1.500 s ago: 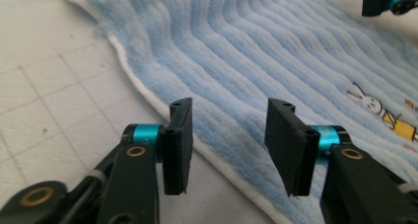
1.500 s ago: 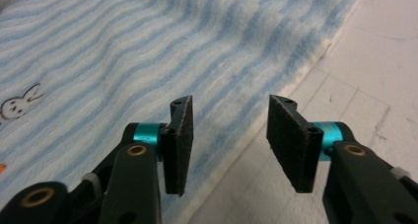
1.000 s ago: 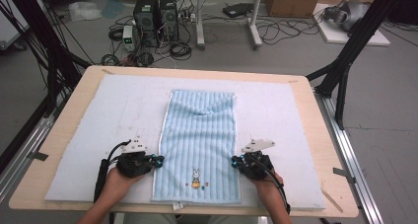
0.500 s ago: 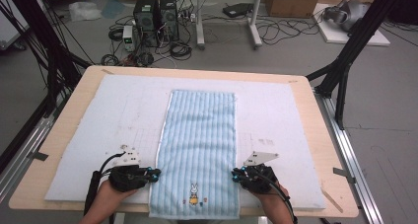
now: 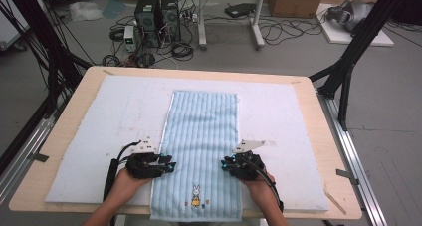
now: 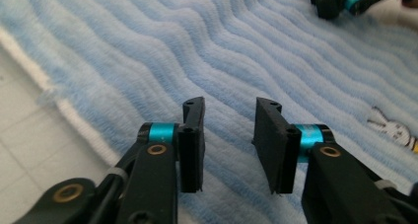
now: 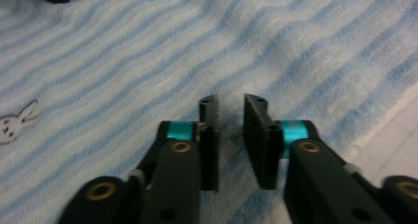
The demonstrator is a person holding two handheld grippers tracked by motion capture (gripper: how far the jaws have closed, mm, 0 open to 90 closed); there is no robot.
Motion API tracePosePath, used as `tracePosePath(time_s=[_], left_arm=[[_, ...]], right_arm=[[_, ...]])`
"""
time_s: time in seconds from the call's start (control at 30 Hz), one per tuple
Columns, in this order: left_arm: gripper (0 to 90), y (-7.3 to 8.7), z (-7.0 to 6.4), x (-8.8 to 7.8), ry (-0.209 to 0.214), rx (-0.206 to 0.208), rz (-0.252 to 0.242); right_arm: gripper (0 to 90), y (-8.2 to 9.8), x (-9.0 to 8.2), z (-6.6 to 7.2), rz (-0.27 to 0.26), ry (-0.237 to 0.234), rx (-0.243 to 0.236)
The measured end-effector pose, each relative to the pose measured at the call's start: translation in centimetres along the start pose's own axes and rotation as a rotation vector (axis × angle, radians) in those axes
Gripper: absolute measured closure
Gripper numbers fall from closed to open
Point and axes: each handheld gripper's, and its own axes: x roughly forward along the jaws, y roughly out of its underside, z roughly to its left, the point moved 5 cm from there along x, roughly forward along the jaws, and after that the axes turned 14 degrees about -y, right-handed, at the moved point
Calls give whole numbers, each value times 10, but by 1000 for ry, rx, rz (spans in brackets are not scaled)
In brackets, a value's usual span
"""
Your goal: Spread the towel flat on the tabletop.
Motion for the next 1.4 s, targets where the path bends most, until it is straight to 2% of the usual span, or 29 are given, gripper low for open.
tracePosePath(time_s=[0.03, 0.07, 0.1, 0.23, 0.33, 0.4, 0.43, 0.5, 0.53, 0.6, 0.67, 0.77, 0.9, 0.97, 1.1, 1.17, 1.23, 1.3, 1.37, 1.4], left_arm=[[741, 1, -2, -1, -7, 20, -2], [836, 3, -5, -2, 13, 43, 11], [877, 4, -8, -4, 6, 57, 10], [895, 9, -13, -12, 27, 44, 33], [896, 12, -17, -17, 58, 51, 47], [894, 12, -16, -18, 63, 46, 50], [872, 11, -14, -18, 56, 34, 42], [765, 6, -8, -16, 18, 12, 12], [693, 2, -3, -16, -1, -10, -5], [644, -6, 10, -13, -49, -40, -48], [548, -14, 28, -9, -108, -86, -70], [527, -27, 54, -1, -170, -130, -78], [528, -37, 75, 7, -221, -179, -92], [531, -40, 78, 8, -234, -192, -92], [533, -41, 81, 12, -258, -202, -86], [532, -41, 84, 16, -256, -226, -84], [530, -43, 86, 22, -259, -235, -85], [530, -46, 91, 30, -264, -237, -81], [530, -51, 98, 39, -266, -245, -63], [530, -54, 102, 43, -264, -253, -70]], right_arm=[[832, 1, -1, 0, 3, -11, -11], [843, 3, -3, 1, 8, -19, -11], [846, 4, -4, 2, 12, -23, -11], [830, 10, -10, 7, 39, -68, -18], [751, 14, -15, 8, 38, -95, -3], [651, 13, -18, 6, -3, -98, 19], [647, 12, -20, 4, -37, -92, 43], [654, 7, -23, -4, -92, -52, 62], [672, 5, -25, -10, -104, -16, 70], [698, 1, -25, -22, -112, 64, 86], [712, -4, -23, -35, -124, 128, 105], [729, -14, -19, -54, -147, 205, 121], [730, -24, -11, -75, -111, 277, 140], [725, -23, -5, -82, -59, 288, 141], [716, -22, -9, -81, -46, 338, 137], [674, -23, -11, -79, -68, 317, 136], [647, -26, -16, -74, -122, 286, 120], [630, -28, -19, -72, -157, 280, 110], [620, -28, -20, -73, -165, 277, 112], [615, -28, -20, -74, -162, 273, 113]])
